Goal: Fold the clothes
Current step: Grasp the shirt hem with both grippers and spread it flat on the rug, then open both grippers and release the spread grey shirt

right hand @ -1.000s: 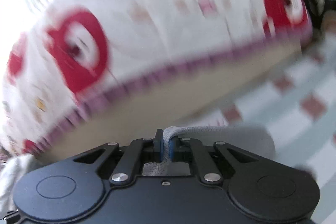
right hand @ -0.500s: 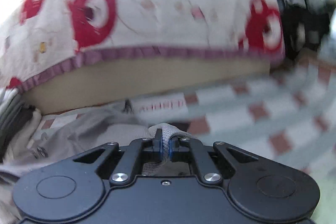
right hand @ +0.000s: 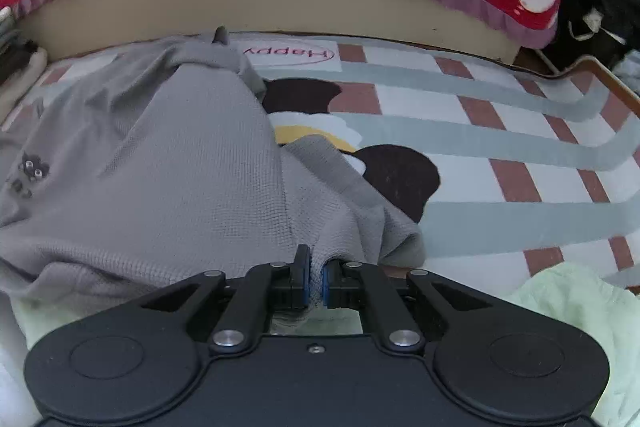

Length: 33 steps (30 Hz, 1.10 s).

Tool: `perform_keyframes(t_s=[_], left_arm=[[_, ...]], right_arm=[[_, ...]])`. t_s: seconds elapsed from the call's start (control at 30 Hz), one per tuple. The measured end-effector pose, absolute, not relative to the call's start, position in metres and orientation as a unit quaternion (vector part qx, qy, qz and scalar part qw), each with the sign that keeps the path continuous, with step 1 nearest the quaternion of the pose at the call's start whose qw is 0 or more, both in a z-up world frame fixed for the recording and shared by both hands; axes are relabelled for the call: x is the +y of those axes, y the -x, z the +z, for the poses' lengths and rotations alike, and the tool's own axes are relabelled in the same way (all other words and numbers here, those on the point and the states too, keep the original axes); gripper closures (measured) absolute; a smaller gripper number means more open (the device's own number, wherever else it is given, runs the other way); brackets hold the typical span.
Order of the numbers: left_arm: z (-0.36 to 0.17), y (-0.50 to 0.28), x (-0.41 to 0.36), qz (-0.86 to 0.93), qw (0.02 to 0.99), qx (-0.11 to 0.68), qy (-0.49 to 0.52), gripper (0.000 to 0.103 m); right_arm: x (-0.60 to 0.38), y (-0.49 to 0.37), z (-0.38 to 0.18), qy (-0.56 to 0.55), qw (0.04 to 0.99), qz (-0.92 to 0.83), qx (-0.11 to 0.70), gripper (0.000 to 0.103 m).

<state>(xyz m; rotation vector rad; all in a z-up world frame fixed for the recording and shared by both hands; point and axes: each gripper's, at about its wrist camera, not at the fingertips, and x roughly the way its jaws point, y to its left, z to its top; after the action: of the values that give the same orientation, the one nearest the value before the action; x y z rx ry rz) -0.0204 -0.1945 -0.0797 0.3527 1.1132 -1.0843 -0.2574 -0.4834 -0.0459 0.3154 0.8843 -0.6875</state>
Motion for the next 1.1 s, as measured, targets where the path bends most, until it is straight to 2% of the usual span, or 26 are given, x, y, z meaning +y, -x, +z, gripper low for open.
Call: perform_keyframes(t_s=[0.13, 0.23, 0.33, 0.37, 0.4, 0.43, 0.47, 0.5, 0.6, 0.67, 0.77, 0.87, 1.1], left_arm=[[-0.065, 0.017, -0.185, -0.5, 0.699, 0.493, -0.132, 0.095], [-0.072, 0.011, -0.183, -0.494, 0.688, 0.515, -0.128, 0.094], [-0.087, 0.011, -0.189, -0.477, 0.679, 0.536, -0.155, 0.093], [-0.088, 0.012, -0.19, -0.477, 0.675, 0.539, -0.163, 0.087], [-0.083, 0.014, -0.188, -0.483, 0.671, 0.537, -0.167, 0.082], [-0.075, 0.013, -0.185, -0.493, 0.669, 0.532, -0.164, 0.069], [-0.065, 0.013, -0.18, -0.503, 0.67, 0.523, -0.158, 0.06], [-0.054, 0.01, -0.175, -0.513, 0.672, 0.513, -0.15, 0.059], [-0.026, -0.011, -0.163, -0.524, 0.686, 0.492, -0.117, 0.058], [-0.017, -0.031, -0.163, -0.516, 0.703, 0.48, -0.099, 0.056], [-0.013, -0.065, -0.177, -0.488, 0.735, 0.464, -0.085, 0.056], [-0.018, -0.095, -0.201, -0.457, 0.762, 0.452, -0.076, 0.056], [-0.041, -0.123, -0.274, -0.405, 0.79, 0.438, -0.138, 0.056]], right_arm=[[-0.482, 0.276, -0.019, -0.169, 0.855, -0.328, 0.365, 0.097], [-0.484, 0.272, -0.023, -0.17, 0.856, -0.307, 0.38, 0.097], [-0.494, 0.267, -0.042, -0.206, 0.842, -0.281, 0.412, 0.092], [-0.496, 0.266, -0.047, -0.22, 0.835, -0.273, 0.424, 0.087], [-0.499, 0.265, -0.052, -0.233, 0.828, -0.265, 0.435, 0.087], [-0.5, 0.265, -0.055, -0.242, 0.823, -0.257, 0.445, 0.087], [-0.499, 0.266, -0.048, -0.236, 0.825, -0.248, 0.449, 0.083], [-0.5, 0.266, -0.037, -0.234, 0.83, -0.236, 0.448, 0.076], [-0.504, 0.266, -0.003, -0.224, 0.849, -0.201, 0.434, 0.069], [-0.508, 0.256, 0.018, -0.215, 0.866, -0.177, 0.415, 0.066], [-0.512, 0.224, 0.028, -0.183, 0.88, -0.161, 0.408, 0.065], [-0.514, 0.185, 0.023, -0.151, 0.893, -0.136, 0.402, 0.065], [-0.527, 0.116, -0.019, -0.176, 0.907, -0.138, 0.357, 0.065]])
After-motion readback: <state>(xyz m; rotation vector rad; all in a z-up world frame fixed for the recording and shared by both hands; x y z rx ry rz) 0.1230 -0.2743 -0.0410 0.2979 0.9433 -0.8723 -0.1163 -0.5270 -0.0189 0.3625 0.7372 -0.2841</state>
